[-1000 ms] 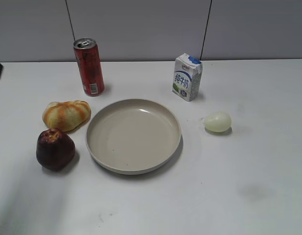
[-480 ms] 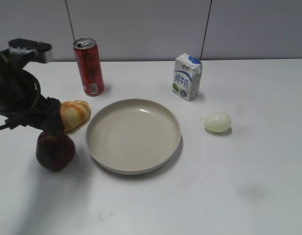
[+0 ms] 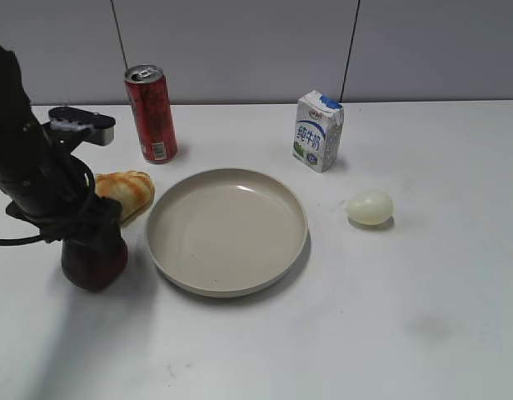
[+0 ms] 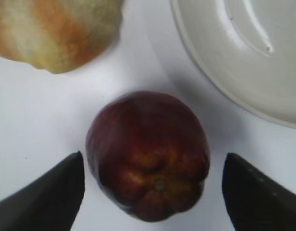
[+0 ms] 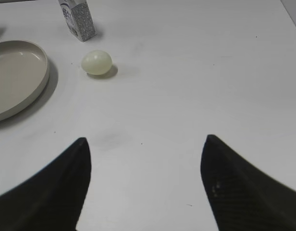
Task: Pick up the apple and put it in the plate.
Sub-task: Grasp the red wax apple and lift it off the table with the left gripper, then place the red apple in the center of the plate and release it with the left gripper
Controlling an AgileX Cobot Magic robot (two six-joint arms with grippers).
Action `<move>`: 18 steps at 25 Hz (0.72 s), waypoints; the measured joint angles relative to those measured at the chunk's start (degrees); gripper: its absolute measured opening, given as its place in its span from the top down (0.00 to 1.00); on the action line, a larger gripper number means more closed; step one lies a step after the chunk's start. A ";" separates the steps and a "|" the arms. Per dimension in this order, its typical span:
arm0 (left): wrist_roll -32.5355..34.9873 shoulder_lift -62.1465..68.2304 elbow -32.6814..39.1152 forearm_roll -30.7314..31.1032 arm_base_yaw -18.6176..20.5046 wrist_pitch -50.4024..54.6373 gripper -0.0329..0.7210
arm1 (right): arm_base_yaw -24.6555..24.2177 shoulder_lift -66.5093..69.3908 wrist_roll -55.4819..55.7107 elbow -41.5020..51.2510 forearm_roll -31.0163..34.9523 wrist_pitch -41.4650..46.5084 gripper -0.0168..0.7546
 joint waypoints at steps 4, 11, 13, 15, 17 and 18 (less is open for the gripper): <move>0.00 1.31 0.00 0.12 0.00 -1.27 0.10 | 0.00 0.00 0.00 0.00 0.00 0.00 0.24; 0.00 1.48 -0.87 0.19 0.00 2.04 0.17 | 0.00 0.00 0.00 0.00 0.00 0.00 0.24; 0.00 1.10 -2.10 0.19 0.00 6.04 0.17 | 0.00 0.00 0.00 0.00 0.00 0.00 0.24; 0.00 -0.19 -4.37 0.19 0.00 9.73 0.17 | 0.00 0.00 0.00 0.00 0.00 0.00 0.24; 0.00 -1.77 -7.89 -0.51 0.00 11.50 0.17 | 0.00 0.00 0.00 0.00 0.00 0.00 0.24; 0.00 -2.53 -9.89 -1.23 0.00 11.89 0.17 | 0.00 0.00 0.00 0.00 0.00 0.00 0.24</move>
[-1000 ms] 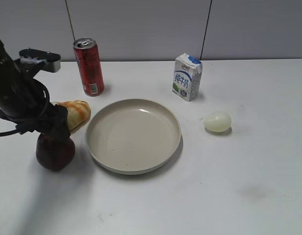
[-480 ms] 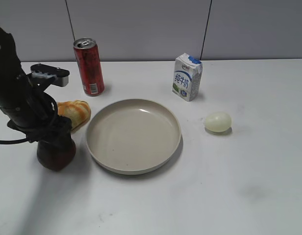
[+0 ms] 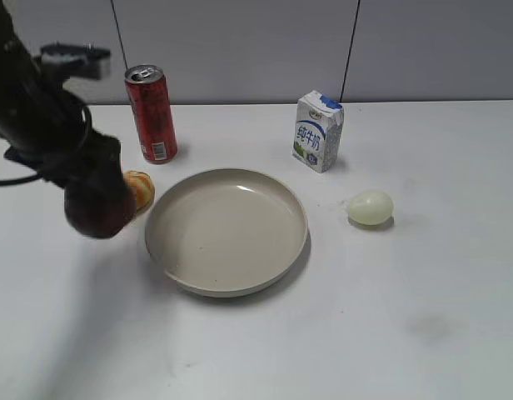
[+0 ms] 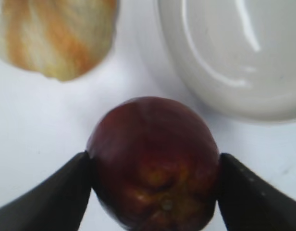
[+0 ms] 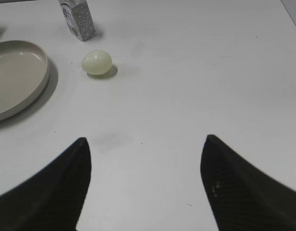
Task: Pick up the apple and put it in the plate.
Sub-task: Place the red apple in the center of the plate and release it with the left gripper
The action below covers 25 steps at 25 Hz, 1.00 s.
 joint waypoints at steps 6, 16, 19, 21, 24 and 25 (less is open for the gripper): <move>0.00 0.15 -9.85 -12.19 0.00 -0.63 0.17 | 0.00 0.00 0.00 0.00 0.00 0.00 0.24; 0.00 11.08 -12.05 -14.13 -7.60 -7.35 0.17 | 0.00 0.00 0.00 0.00 0.00 0.00 0.24; 0.00 14.15 -12.10 -13.88 -9.01 -9.78 0.17 | 0.00 0.00 0.00 0.00 0.00 0.00 0.24; 0.00 16.00 -12.10 -13.72 -9.17 -10.37 0.17 | 0.00 0.00 0.00 0.00 0.00 0.00 0.24; 0.00 17.87 -12.10 -13.15 -9.17 -10.81 0.17 | 0.00 0.00 0.00 0.00 0.00 0.00 0.24; 0.00 18.12 -12.10 -13.10 -9.17 -10.86 0.17 | 0.00 0.00 0.00 0.00 0.00 0.00 0.24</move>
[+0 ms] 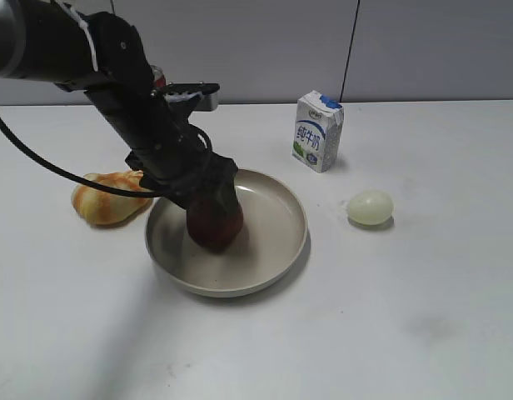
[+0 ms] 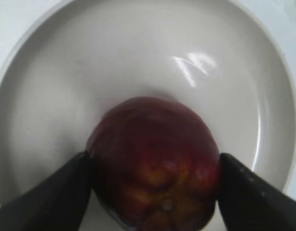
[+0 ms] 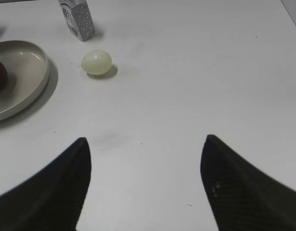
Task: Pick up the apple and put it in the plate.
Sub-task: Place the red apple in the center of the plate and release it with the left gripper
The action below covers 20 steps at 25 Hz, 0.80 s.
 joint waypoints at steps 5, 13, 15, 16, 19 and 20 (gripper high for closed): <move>0.00 0.02 -0.36 0.02 0.00 0.08 0.06 | 0.00 0.00 0.00 0.00 0.00 0.00 0.24; 0.00 -4.43 -6.53 0.08 0.00 5.83 0.04 | 0.00 0.00 0.00 0.00 0.00 0.00 0.24; 0.00 -6.94 -8.20 0.45 0.00 7.79 0.04 | 0.00 0.00 0.00 0.00 0.00 0.00 0.24; 0.00 -8.13 -8.91 0.95 0.00 8.62 0.04 | 0.00 0.00 0.00 0.00 0.00 0.00 0.24; -0.53 -13.32 -9.75 4.10 0.05 11.20 0.04 | 0.00 0.00 0.00 0.00 0.00 0.00 0.24; -1.19 -14.85 -9.81 5.98 0.05 12.24 0.04 | 0.00 0.00 0.00 0.00 0.00 0.00 0.24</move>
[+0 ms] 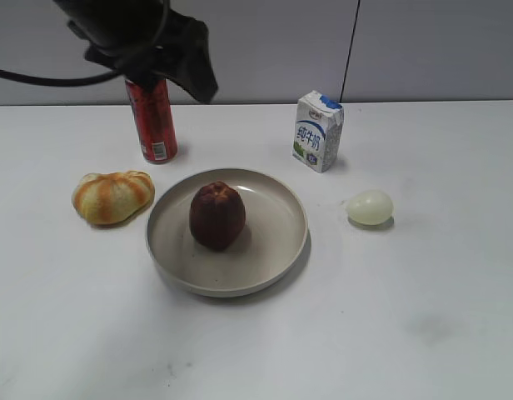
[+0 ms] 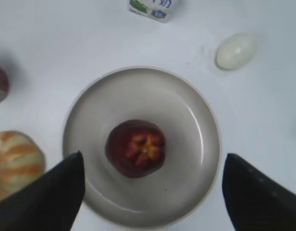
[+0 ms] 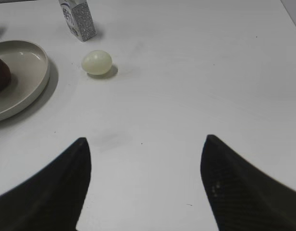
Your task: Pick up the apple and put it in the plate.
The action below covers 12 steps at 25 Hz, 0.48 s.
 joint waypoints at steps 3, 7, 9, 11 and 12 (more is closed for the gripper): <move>-3.21 -4.85 -0.04 7.70 0.12 4.10 0.04 | 0.00 0.00 0.00 0.00 0.00 0.00 0.24; -5.80 -9.89 0.65 14.43 3.01 8.79 0.06 | 0.00 0.00 0.00 0.00 0.00 0.00 0.24; -6.11 -12.62 3.00 15.05 5.69 9.60 0.06 | 0.00 0.00 0.00 0.00 0.00 0.00 0.24; -6.31 -15.49 6.66 15.21 8.90 9.77 0.07 | 0.00 0.00 0.00 0.00 0.00 0.00 0.24; -6.33 -17.37 9.32 15.21 10.21 9.77 0.08 | 0.00 0.00 0.00 0.00 0.00 0.00 0.24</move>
